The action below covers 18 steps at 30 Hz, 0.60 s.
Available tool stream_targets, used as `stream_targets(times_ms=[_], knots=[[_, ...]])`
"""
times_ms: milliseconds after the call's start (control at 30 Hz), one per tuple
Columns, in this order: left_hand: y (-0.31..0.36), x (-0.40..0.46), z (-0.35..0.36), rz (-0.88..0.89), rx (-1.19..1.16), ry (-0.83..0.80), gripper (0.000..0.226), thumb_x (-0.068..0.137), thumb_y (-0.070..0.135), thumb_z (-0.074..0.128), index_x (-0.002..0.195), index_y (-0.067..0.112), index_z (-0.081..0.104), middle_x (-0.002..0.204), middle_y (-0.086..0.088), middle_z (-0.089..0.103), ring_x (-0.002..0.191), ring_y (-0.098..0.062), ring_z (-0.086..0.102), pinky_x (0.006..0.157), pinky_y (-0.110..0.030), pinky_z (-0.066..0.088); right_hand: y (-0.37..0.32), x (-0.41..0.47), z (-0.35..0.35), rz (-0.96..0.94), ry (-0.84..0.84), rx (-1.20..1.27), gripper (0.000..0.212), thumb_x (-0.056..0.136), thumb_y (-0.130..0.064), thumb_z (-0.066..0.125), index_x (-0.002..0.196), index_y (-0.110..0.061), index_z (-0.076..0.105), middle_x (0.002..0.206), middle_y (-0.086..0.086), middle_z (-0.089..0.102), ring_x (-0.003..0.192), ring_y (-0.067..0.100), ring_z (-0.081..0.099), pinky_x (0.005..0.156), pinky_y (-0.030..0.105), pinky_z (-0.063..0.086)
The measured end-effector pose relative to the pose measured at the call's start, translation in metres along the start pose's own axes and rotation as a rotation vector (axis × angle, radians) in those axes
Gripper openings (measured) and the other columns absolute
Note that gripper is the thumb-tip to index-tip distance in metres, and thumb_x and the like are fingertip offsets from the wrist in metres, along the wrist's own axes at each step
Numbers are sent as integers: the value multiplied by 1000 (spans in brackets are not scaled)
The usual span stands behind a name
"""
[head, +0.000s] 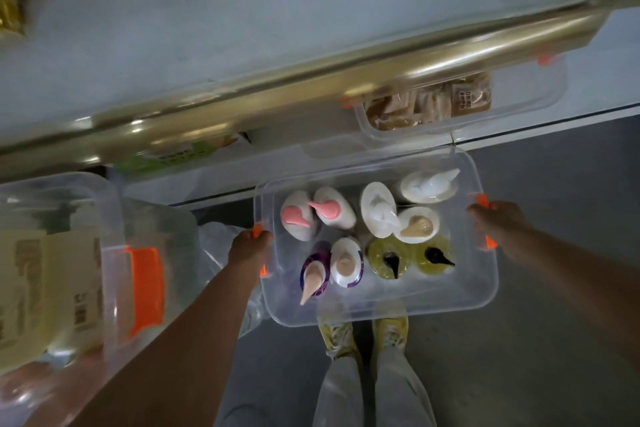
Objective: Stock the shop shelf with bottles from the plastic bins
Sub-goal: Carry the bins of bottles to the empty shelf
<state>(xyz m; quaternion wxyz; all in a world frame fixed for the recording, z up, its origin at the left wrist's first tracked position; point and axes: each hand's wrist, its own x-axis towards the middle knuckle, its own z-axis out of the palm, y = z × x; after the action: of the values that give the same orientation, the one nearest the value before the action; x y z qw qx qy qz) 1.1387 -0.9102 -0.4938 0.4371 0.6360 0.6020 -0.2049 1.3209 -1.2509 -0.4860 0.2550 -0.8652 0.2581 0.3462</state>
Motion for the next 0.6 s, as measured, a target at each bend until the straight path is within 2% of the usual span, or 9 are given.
stream_targets(times_ms=[67, 100, 167, 200, 267, 367, 467, 533, 600], knots=[[2, -5, 2, 9, 42, 12, 31, 94, 21, 54, 122, 6, 56, 119, -25, 61, 79, -28, 55, 67, -39, 53, -6, -6, 0, -8, 3, -67, 32, 86, -24, 59, 99, 5, 67, 97, 26, 68, 91, 39, 67, 82, 42, 55], [2, -5, 2, 24, 111, 11, 31, 94, 21, 53, 122, 8, 56, 120, -24, 61, 84, -29, 57, 75, -43, 54, -9, -11, -1, -11, -7, -107, 32, 87, -24, 59, 101, 4, 66, 98, 25, 68, 93, 38, 67, 79, 37, 54], [6, -13, 1, 31, 306, 13, 33, 96, 25, 50, 123, 6, 53, 122, -20, 59, 102, -31, 59, 91, -43, 49, -13, -17, -3, -36, -31, -195, 34, 88, -26, 58, 105, 3, 63, 101, 24, 67, 94, 37, 66, 77, 33, 49], [8, -17, 0, 30, 331, 19, 34, 97, 27, 49, 122, 4, 53, 119, -20, 58, 107, -33, 57, 93, -41, 46, -13, -20, -5, -48, -42, -237, 34, 89, -27, 58, 105, 3, 63, 101, 24, 67, 91, 36, 66, 77, 34, 50], [11, -28, -5, 49, 343, -10, 36, 95, 30, 51, 117, 2, 55, 112, -20, 60, 105, -34, 58, 89, -39, 45, -14, -30, -9, -84, -67, -314, 31, 90, -26, 57, 103, 1, 61, 96, 21, 66, 83, 32, 64, 74, 33, 50], [13, -44, -17, 129, 436, -17, 32, 95, 30, 51, 111, 3, 58, 102, -15, 62, 91, -28, 58, 79, -35, 43, -16, -45, -21, -140, -42, -419, 25, 88, -27, 57, 96, -3, 62, 88, 16, 64, 77, 30, 59, 76, 34, 52], [19, -66, -29, 251, 521, -11, 31, 97, 28, 47, 115, 7, 60, 113, -14, 64, 100, -27, 59, 86, -34, 44, -24, -66, -36, -234, -54, -505, 22, 87, -27, 55, 95, -8, 60, 81, 10, 64, 75, 27, 58, 79, 34, 53], [24, -84, -38, 305, 533, 9, 32, 98, 28, 47, 123, 11, 58, 122, -11, 63, 111, -28, 59, 90, -32, 43, -32, -82, -45, -317, -97, -557, 24, 90, -28, 51, 106, -13, 61, 96, 11, 68, 77, 25, 58, 78, 32, 51], [28, -101, -49, 338, 493, 54, 32, 97, 30, 48, 123, 15, 59, 121, -9, 64, 110, -27, 60, 87, -32, 44, -43, -104, -53, -394, -118, -593, 31, 92, -31, 49, 115, -12, 59, 109, 11, 67, 83, 24, 63, 83, 34, 53]])
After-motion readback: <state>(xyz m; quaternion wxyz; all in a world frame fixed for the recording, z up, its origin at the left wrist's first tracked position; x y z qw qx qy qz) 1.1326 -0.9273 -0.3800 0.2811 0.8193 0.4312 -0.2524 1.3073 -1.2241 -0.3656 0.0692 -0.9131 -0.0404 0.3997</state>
